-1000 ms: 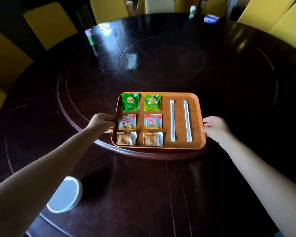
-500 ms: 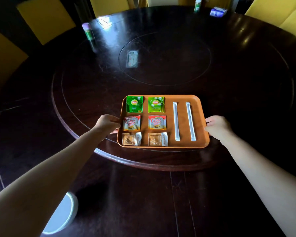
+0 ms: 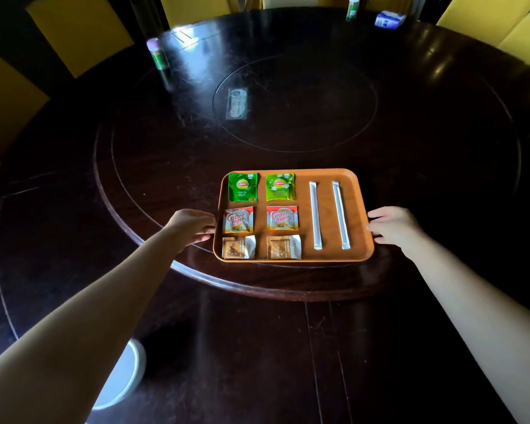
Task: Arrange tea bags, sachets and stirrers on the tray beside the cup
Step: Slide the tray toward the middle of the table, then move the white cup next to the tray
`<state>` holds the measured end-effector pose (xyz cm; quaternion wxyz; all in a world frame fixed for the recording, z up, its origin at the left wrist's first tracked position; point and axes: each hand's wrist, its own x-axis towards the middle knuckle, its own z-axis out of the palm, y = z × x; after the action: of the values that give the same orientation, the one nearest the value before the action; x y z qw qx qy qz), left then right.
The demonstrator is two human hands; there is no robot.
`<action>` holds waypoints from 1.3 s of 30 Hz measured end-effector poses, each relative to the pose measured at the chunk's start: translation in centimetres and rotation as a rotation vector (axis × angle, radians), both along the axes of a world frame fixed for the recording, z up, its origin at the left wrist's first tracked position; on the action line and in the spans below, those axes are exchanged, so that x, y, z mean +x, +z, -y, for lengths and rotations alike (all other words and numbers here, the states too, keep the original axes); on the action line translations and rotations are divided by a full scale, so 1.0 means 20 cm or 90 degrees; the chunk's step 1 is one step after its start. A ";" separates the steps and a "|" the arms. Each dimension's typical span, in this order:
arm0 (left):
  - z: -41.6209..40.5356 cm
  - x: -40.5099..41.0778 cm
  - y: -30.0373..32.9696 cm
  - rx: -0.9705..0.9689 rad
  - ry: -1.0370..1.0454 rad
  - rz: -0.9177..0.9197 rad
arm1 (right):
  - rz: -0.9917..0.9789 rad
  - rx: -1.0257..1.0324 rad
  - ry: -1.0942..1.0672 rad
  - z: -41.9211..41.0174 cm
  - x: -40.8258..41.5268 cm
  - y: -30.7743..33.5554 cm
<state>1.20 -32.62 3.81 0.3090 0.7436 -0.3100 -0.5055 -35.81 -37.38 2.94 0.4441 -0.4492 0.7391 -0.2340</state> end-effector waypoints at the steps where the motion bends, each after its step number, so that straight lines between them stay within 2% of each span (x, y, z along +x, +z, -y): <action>1: -0.02 0.00 0.02 0.004 0.008 -0.018 | 0.005 0.002 -0.009 -0.02 -0.01 0.02; 5: -0.17 0.00 0.10 0.016 0.024 -0.052 | -0.001 -0.031 -0.042 -0.20 0.01 0.08; 10: -0.50 0.00 0.20 -0.039 0.023 -0.056 | 0.053 -0.034 0.002 -0.56 0.21 0.07; 12: -0.65 0.02 0.20 -0.084 0.015 0.021 | 0.060 -0.027 0.031 -0.72 0.31 0.04; 14: -0.82 0.06 0.18 -0.149 0.001 0.183 | 0.007 -0.063 0.091 -0.87 0.42 -0.01; 16: -0.99 0.12 0.15 -0.213 -0.012 0.363 | -0.079 -0.158 0.174 -1.01 0.54 -0.05; 18: -1.15 0.21 0.10 -0.246 -0.019 0.487 | -0.171 -0.275 0.285 -1.13 0.64 -0.13; 20: -1.27 0.32 0.04 -0.213 -0.036 0.551 | -0.256 -0.336 0.397 -1.20 0.71 -0.21; 22: -1.35 0.43 -0.02 -0.140 -0.088 0.597 | -0.342 -0.344 0.505 -1.23 0.76 -0.28; 25: -1.42 0.56 -0.09 -0.073 -0.175 0.590 | -0.440 -0.306 0.597 -1.24 0.78 -0.35; 28: -1.45 0.61 -0.13 -0.072 -0.214 0.549 | -0.485 -0.279 0.621 -1.23 0.77 -0.39; 35: -1.47 0.58 -0.17 -0.110 -0.187 0.510 | -0.474 -0.266 0.601 -1.23 0.76 -0.43; 39: -1.47 0.63 -0.15 -0.071 -0.125 0.368 | -0.463 -0.271 0.579 -1.22 0.75 -0.44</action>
<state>13.76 -3.28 0.84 0.1980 0.8050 -0.4828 -0.2824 -20.72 -12.89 -5.92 0.1196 -0.8490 0.5147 0.0049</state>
